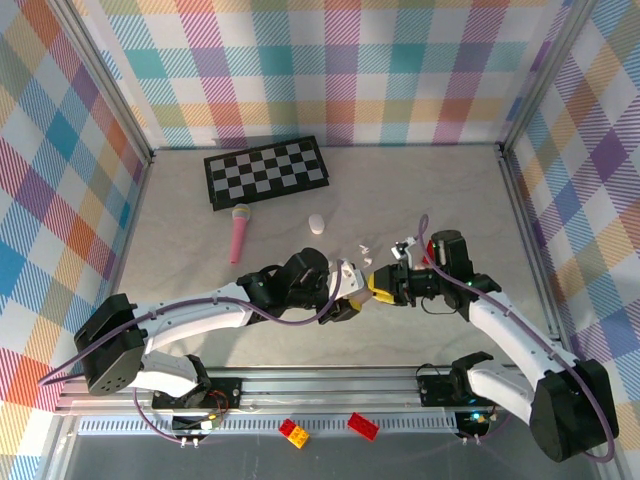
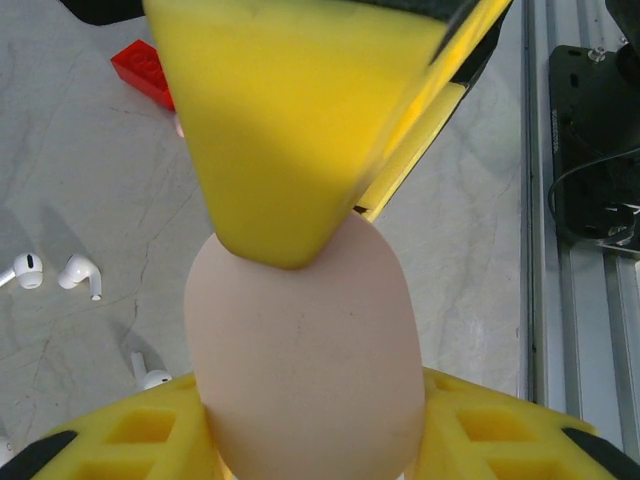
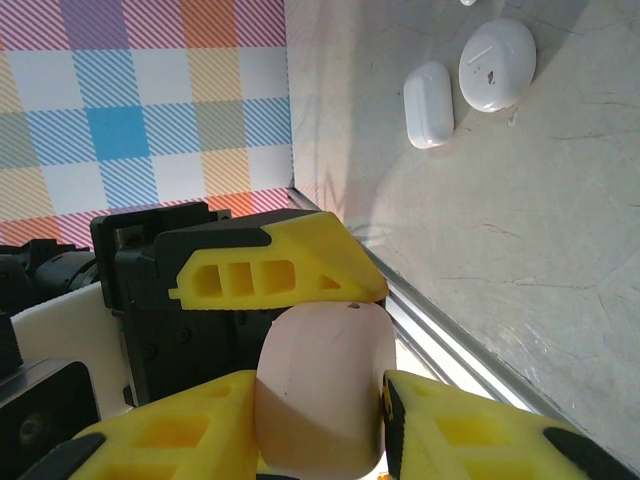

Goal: Insert the wireless bluetooth earbuds into the charging case

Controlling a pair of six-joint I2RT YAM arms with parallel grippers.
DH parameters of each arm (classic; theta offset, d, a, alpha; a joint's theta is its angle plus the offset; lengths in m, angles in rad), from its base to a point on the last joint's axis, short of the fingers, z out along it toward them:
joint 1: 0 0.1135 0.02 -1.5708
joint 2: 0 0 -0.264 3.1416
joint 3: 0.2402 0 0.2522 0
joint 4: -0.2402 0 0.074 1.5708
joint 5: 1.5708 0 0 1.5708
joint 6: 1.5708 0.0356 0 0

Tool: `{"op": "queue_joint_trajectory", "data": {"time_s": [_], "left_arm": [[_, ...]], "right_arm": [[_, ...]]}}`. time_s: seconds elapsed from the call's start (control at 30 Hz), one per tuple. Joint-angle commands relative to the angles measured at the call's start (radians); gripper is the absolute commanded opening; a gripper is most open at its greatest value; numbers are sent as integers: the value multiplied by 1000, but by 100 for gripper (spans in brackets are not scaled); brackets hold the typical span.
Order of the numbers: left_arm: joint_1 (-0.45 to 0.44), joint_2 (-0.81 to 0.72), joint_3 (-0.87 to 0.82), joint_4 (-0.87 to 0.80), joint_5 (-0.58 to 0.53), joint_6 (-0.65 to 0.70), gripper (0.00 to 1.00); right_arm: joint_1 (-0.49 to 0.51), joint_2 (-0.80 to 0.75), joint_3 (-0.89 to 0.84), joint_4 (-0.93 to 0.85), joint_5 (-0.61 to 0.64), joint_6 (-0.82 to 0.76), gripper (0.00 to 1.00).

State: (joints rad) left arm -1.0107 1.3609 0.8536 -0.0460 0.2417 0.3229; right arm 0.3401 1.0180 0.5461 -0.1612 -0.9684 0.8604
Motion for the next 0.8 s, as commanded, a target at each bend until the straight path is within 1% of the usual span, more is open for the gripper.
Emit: {"op": "queue_joint_trajectory", "data": {"time_s": [0.0, 0.27, 0.37, 0.43, 0.53, 0.57, 0.6, 0.63, 0.7, 0.77], "left_arm": [[9, -22, 7, 15, 1, 12, 42], [9, -10, 11, 24, -13, -18, 42], [9, -8, 8, 36, -19, -26, 42], [10, -7, 4, 46, -27, -28, 43], [12, -13, -19, 101, -51, -47, 53], [16, -17, -34, 138, -57, -65, 59], [24, -20, -54, 193, -63, -95, 70], [36, -23, -77, 252, -63, -122, 76], [67, -35, -123, 391, -48, -196, 88], [86, -45, -160, 518, -51, -249, 96]], "right_arm": [[21, 25, 0, 38, -28, 20, 38], [42, 45, 1, 43, -16, 19, 39], [42, 39, 3, 31, -9, 10, 28], [42, 34, 6, 27, 1, 11, 25], [40, 24, 8, 50, 20, 34, 21], [35, 19, 7, 71, 24, 50, 22], [29, 12, 2, 107, 18, 78, 22], [20, 4, -3, 148, 15, 104, 22], [-8, -14, -8, 216, 15, 157, 22], [-39, -24, -6, 274, 1, 201, 22]]}}
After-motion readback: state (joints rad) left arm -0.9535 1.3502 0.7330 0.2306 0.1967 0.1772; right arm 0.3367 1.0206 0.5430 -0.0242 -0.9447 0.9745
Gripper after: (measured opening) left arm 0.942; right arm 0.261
